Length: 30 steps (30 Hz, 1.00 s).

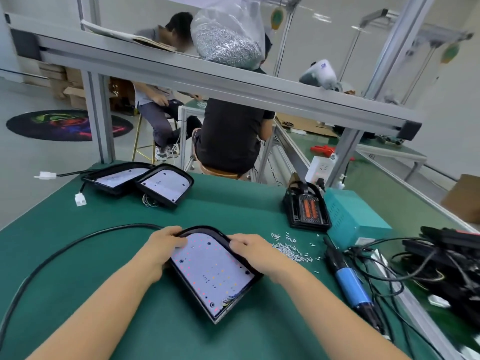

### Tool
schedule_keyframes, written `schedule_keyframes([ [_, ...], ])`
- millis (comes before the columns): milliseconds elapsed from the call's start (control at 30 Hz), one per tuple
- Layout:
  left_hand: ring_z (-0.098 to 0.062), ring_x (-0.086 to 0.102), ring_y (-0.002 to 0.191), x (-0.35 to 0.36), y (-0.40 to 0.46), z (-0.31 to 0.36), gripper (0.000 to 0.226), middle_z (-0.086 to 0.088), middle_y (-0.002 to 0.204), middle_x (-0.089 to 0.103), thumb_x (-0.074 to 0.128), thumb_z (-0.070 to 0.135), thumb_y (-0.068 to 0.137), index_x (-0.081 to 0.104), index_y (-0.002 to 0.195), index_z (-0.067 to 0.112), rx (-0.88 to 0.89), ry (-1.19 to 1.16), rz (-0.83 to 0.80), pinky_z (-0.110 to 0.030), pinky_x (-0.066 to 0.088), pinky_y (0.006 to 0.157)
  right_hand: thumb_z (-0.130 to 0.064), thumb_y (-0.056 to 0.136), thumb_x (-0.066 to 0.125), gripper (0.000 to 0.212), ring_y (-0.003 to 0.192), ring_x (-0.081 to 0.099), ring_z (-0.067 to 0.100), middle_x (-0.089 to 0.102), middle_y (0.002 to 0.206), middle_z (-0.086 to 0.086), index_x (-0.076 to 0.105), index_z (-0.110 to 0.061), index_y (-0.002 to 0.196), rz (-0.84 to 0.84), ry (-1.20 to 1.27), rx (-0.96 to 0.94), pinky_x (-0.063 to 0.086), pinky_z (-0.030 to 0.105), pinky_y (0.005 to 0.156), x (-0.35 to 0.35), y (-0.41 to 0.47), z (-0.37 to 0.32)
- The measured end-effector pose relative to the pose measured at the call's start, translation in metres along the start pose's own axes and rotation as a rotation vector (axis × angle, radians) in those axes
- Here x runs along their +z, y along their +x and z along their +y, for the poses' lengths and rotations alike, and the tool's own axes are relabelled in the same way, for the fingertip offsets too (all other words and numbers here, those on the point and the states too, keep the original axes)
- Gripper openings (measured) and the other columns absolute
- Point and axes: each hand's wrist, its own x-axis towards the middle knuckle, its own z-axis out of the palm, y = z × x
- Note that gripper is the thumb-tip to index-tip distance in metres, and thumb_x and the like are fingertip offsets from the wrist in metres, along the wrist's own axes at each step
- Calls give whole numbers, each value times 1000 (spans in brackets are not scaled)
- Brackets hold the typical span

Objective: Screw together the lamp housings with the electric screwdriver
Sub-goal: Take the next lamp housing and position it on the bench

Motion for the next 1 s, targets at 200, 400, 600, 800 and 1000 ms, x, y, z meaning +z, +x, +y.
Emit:
schedule_keyframes([
  [200,-25,46,74,12,-3,-12,22,-15,79,55,52,-8,84,67,78,5,59,-80,119,-36,36,72,-34,99,48,30,108,54,31,57,114,14,63,-12,111,572,-615,124,43,37,86,-63,30,22],
  [400,-24,43,76,14,-5,-16,16,-13,80,52,50,-7,83,66,86,-5,63,-130,147,-36,33,73,-35,101,49,38,113,56,35,52,126,15,56,-3,120,630,-747,358,46,38,78,-97,54,48],
  [600,-25,44,75,12,-10,-13,16,-13,80,53,50,-5,83,66,87,-1,56,-140,117,-36,36,75,-26,99,54,29,104,63,36,65,113,16,63,-1,110,634,-758,433,43,35,70,-97,70,61],
  [800,-25,60,87,9,-10,-11,16,-10,94,68,60,17,90,68,92,4,19,-233,98,-38,44,92,-14,96,48,25,94,61,43,63,104,24,64,5,97,838,-626,233,46,40,76,-98,56,54],
  [1000,-23,66,85,5,-6,-10,33,-6,91,73,53,39,95,68,94,9,-77,-277,74,-32,48,75,-10,89,64,23,59,54,34,58,72,13,59,-3,68,914,-580,-399,46,40,56,-54,-9,13],
])
